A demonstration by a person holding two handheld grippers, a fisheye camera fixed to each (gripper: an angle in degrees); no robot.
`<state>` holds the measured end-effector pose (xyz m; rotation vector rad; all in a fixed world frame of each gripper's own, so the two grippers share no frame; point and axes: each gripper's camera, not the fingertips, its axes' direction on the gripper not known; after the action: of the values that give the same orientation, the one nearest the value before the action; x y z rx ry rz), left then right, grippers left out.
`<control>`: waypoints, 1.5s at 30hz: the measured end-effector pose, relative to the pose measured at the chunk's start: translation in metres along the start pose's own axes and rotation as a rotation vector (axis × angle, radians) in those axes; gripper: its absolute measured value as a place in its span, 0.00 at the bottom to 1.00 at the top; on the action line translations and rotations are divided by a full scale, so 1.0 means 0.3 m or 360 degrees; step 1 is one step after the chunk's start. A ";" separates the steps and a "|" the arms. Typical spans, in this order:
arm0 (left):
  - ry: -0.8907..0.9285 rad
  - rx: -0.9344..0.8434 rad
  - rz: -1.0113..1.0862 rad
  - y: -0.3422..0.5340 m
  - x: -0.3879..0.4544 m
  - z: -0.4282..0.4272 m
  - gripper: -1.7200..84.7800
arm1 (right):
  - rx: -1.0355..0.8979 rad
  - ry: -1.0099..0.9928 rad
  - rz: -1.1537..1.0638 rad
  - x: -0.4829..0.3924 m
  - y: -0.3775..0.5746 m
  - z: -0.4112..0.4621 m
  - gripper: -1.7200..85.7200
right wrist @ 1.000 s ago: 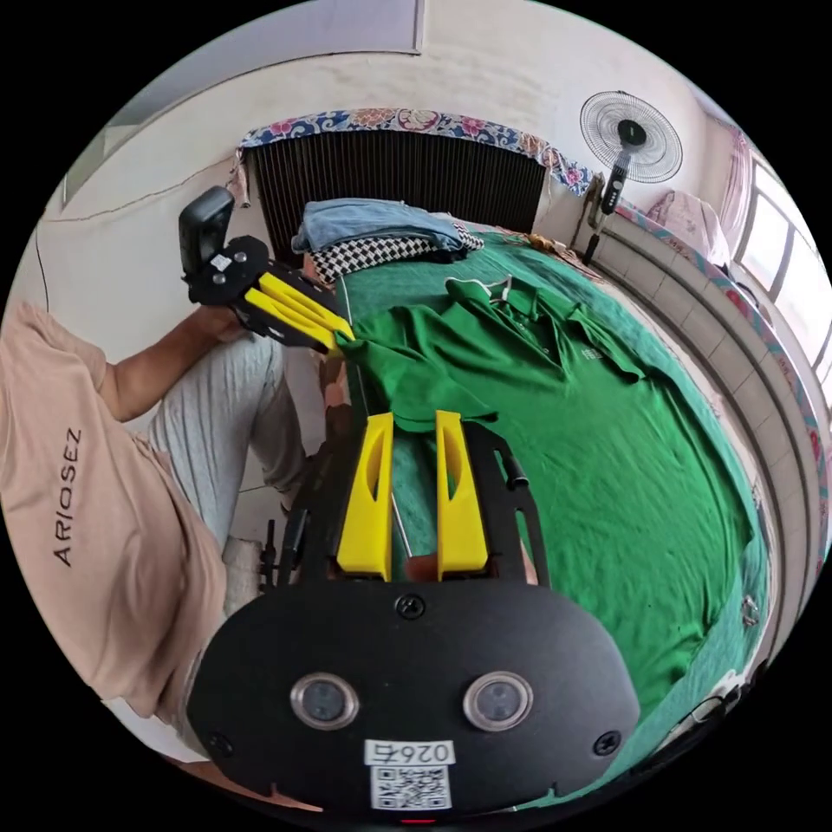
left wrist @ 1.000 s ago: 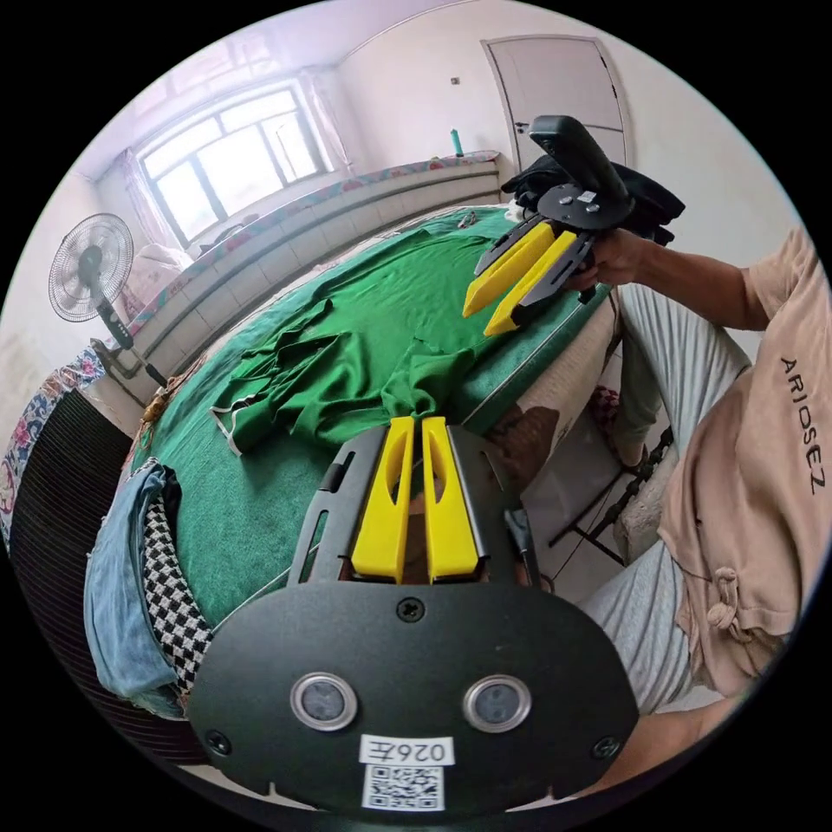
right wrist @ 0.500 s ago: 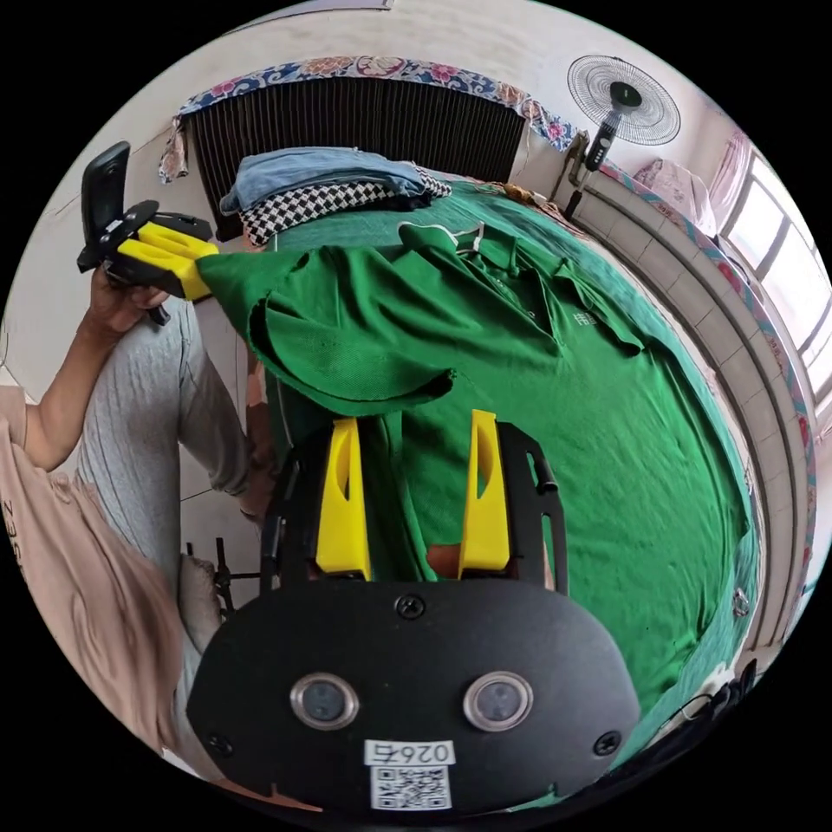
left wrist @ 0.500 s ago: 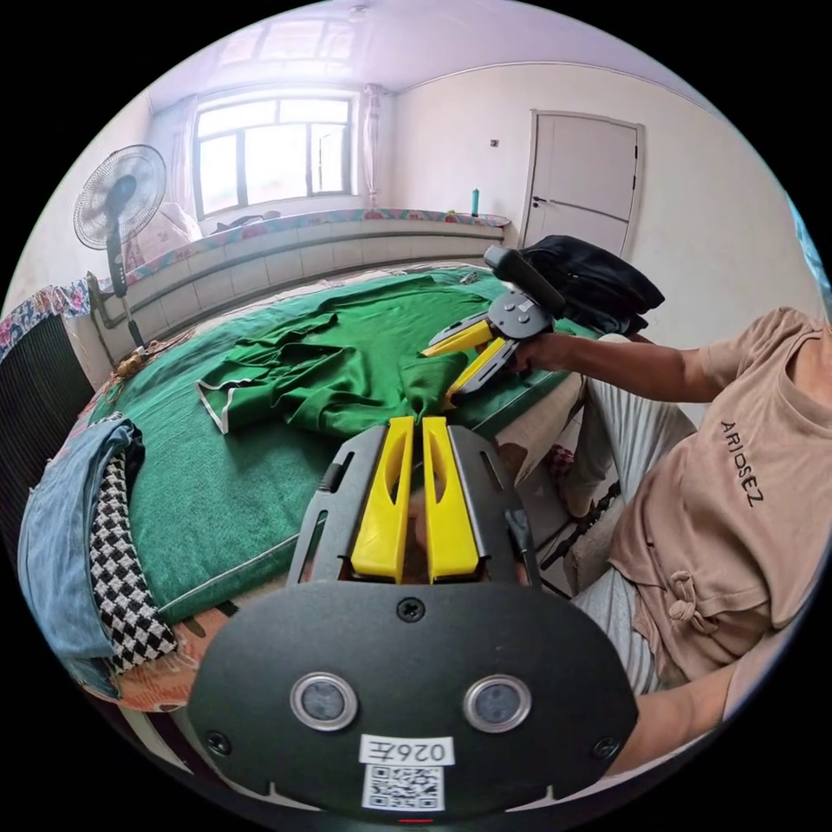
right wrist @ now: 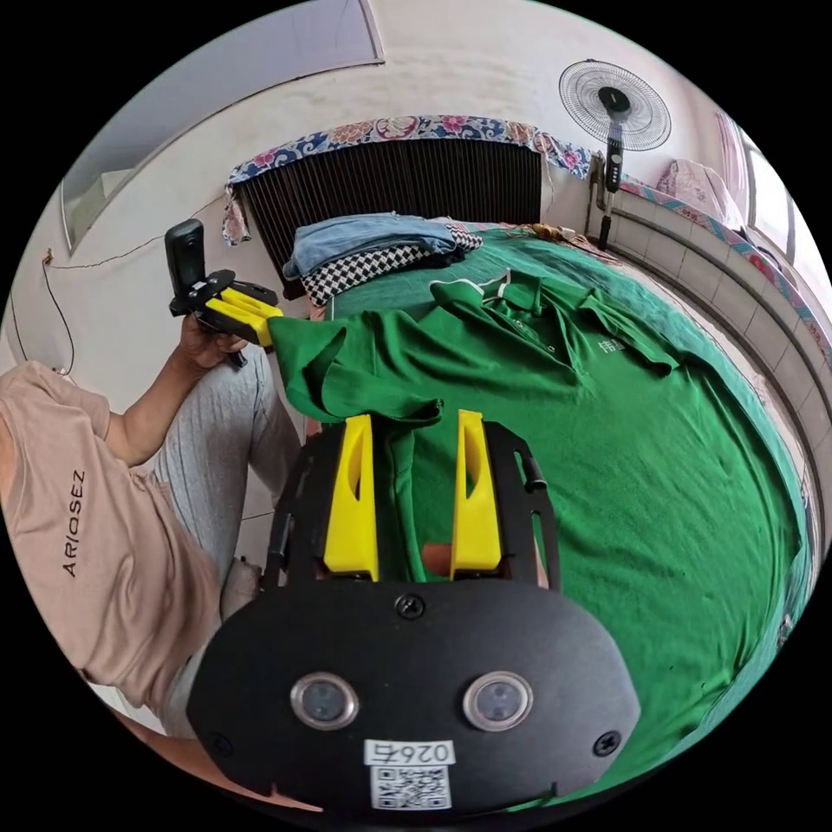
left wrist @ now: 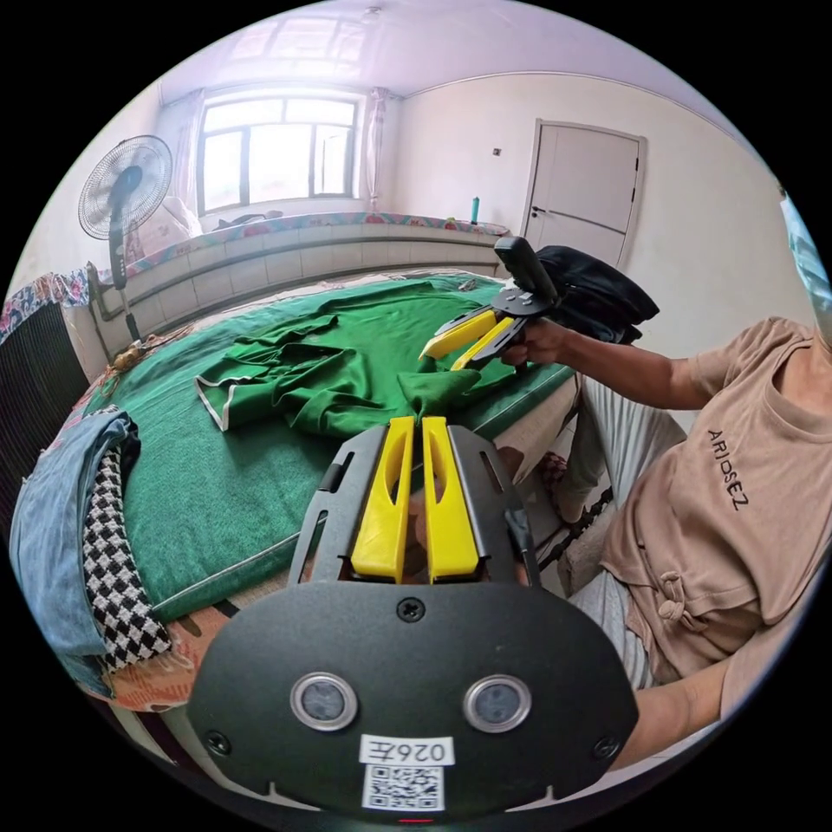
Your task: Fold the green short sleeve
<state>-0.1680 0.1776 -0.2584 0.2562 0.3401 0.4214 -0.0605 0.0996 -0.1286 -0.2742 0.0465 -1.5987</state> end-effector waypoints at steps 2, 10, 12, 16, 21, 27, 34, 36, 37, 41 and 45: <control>0.0001 -0.0011 -0.0017 0.014 -0.024 0.007 0.02 | -0.0050 0.0026 -0.0054 -0.006 -0.031 0.027 0.15; 0.0043 0.0078 -0.0135 0.074 -0.127 -0.008 0.02 | -0.0018 -0.0040 -0.0165 -0.031 -0.041 -0.030 0.01; 0.0086 0.0111 -0.0148 0.074 -0.154 -0.010 0.02 | -0.0016 -0.0128 -0.0169 -0.024 -0.032 -0.064 0.00; 0.0131 0.0128 -0.0084 -0.010 -0.221 0.019 0.02 | 0.0104 -0.0210 -0.0090 0.025 -0.018 -0.164 0.00; 0.0231 0.0217 -0.0221 -0.158 -0.437 0.135 0.04 | 0.0246 -0.0172 0.0248 0.190 -0.052 -0.242 0.01; 0.0460 0.0178 -0.0650 -0.102 -0.728 0.309 0.08 | 0.0024 0.0151 0.0920 0.430 -0.062 -0.168 0.06; 0.0217 -0.0038 -0.0410 -0.087 -0.684 0.288 0.09 | 0.0032 0.0195 0.0643 0.204 -0.240 -0.108 0.07; 0.0070 -0.0108 -0.0332 -0.086 -0.658 0.300 0.08 | 0.0022 0.0198 0.0443 0.091 -0.338 -0.066 0.08; -0.0033 -0.0153 -0.0291 -0.088 -0.645 0.311 0.08 | 0.0014 0.0224 0.0295 0.007 -0.402 -0.038 0.09; -0.0239 -0.0220 -0.0278 -0.112 -0.677 0.363 0.05 | -0.0084 0.0535 -0.0270 -0.311 -0.586 0.090 0.11; 0.0090 -0.0300 -0.0468 -0.129 -0.802 0.451 0.05 | -0.0206 0.0669 -0.0599 -0.493 -0.669 0.200 0.11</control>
<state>-0.3102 0.0148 -0.0827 0.0084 0.3842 0.1687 -0.2415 0.2646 -0.0522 -0.0415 0.4458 -2.0099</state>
